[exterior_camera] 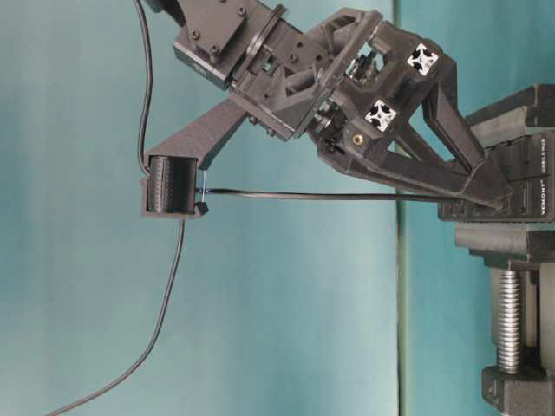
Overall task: Insert the USB into the second port from the front of the fixed hub.
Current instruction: 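Press the plug down into the port with the right gripper, then open the right gripper and raise it off the plug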
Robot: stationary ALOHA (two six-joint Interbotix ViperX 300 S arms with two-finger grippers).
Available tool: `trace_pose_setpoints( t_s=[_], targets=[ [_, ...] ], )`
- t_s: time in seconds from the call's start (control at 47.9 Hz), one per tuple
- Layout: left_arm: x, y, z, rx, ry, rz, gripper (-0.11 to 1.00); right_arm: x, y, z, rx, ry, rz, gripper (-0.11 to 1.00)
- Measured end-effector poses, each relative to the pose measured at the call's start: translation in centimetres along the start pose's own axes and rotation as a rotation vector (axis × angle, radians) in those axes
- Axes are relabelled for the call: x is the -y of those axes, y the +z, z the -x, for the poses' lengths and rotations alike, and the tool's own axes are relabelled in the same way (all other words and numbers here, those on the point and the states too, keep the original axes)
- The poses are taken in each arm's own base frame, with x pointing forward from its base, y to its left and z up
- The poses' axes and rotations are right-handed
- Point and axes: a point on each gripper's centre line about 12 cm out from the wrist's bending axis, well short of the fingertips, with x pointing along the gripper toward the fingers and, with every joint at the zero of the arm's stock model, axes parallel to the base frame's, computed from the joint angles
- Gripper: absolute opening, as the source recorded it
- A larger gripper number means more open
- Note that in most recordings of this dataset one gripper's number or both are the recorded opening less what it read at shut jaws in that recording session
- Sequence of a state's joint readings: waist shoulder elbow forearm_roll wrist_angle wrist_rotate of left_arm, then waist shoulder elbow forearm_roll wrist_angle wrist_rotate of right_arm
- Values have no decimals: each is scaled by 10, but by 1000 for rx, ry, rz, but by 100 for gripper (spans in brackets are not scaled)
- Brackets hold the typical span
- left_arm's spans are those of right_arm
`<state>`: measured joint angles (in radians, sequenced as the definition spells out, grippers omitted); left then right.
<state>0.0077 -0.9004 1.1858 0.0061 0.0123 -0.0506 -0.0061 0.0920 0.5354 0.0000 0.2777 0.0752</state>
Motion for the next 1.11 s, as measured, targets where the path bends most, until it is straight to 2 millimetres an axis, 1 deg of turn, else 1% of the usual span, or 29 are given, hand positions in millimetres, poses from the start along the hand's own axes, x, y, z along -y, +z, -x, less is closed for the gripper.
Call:
trace_pose_setpoints(
  t_s=[0.188,0.334,0.689,0.877,1.106],
  targets=[
    [0,0,0,2,0,25,0,0,4,6,17,1,2,80],
    [0,0,0,0,0,35,0,-1,7,16,40,3,0,80],
    [0,-1,3,6,0,35,0,0,3,42,76,6,0,80],
    [0,0,4,15,-1,34,0,0,-2,49,81,6,0,80],
    [0,0,6,20,-1,35,0,0,-3,51,84,6,0,80]
  ],
)
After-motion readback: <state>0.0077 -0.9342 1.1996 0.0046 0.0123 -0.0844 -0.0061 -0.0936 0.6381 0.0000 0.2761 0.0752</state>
